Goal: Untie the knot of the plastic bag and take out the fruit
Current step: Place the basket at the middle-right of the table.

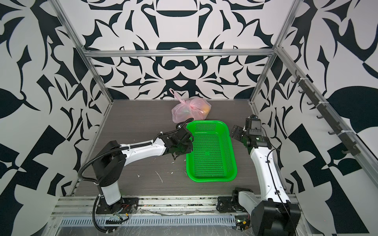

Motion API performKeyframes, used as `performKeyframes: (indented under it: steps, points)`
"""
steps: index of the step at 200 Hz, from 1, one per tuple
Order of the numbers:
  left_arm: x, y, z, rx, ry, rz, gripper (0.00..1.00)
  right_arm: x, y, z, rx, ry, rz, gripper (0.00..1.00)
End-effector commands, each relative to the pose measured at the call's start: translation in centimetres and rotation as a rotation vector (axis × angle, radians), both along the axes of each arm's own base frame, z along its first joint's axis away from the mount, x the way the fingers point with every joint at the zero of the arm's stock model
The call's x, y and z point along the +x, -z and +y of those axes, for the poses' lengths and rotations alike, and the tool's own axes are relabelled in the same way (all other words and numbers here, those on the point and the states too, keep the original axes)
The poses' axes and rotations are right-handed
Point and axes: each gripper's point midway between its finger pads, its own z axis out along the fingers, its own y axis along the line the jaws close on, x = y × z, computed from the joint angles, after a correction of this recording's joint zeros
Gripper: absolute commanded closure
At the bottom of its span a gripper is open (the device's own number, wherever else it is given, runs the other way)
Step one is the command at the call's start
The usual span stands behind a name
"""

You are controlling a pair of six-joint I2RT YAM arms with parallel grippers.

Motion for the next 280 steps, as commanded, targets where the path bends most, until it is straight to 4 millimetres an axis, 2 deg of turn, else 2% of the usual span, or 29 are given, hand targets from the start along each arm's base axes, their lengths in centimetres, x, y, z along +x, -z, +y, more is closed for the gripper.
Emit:
performKeyframes:
  steps: [1, 57, 122, 139, 175, 196, 230, 262, 280]
  points:
    - [0.8, -1.5, -1.7, -0.069, -0.004, -0.024, 1.00, 0.5, -0.2, 0.1, -0.001, -0.018, -0.021, 0.09]
    - [0.7, -0.8, -1.6, -0.056, -0.008, -0.011, 1.00, 0.7, 0.1, 0.4, 0.012, -0.031, -0.019, 0.06]
    - [1.0, -1.3, -1.5, -0.043, -0.006, -0.025, 0.72, 0.7, 0.1, 0.8, 0.034, -0.041, -0.026, 0.07]
    - [1.3, -1.6, -1.1, -0.031, -0.016, -0.039, 0.61, 0.8, 0.0, 1.0, 0.043, -0.045, -0.034, 0.07]
    - [2.0, -2.6, -0.3, -0.008, -0.018, -0.065, 0.48, 0.8, -0.2, 1.4, 0.057, -0.061, -0.047, 0.07]
    - [2.4, -3.5, 1.1, 0.016, -0.037, -0.089, 0.42, 0.6, -0.4, 1.4, 0.054, -0.067, -0.050, 0.07]
    - [4.0, -5.9, 4.7, 0.086, -0.069, -0.148, 0.33, 0.7, -0.7, 2.0, 0.078, -0.092, -0.067, 0.08]
    - [7.1, -8.9, 7.8, 0.070, -0.049, -0.184, 0.27, 0.6, -0.6, 2.4, 0.093, -0.104, -0.064, 0.13]
    - [9.5, -10.8, 8.7, 0.019, -0.009, -0.195, 0.24, 0.4, -0.5, 2.6, 0.105, -0.110, -0.064, 0.16]
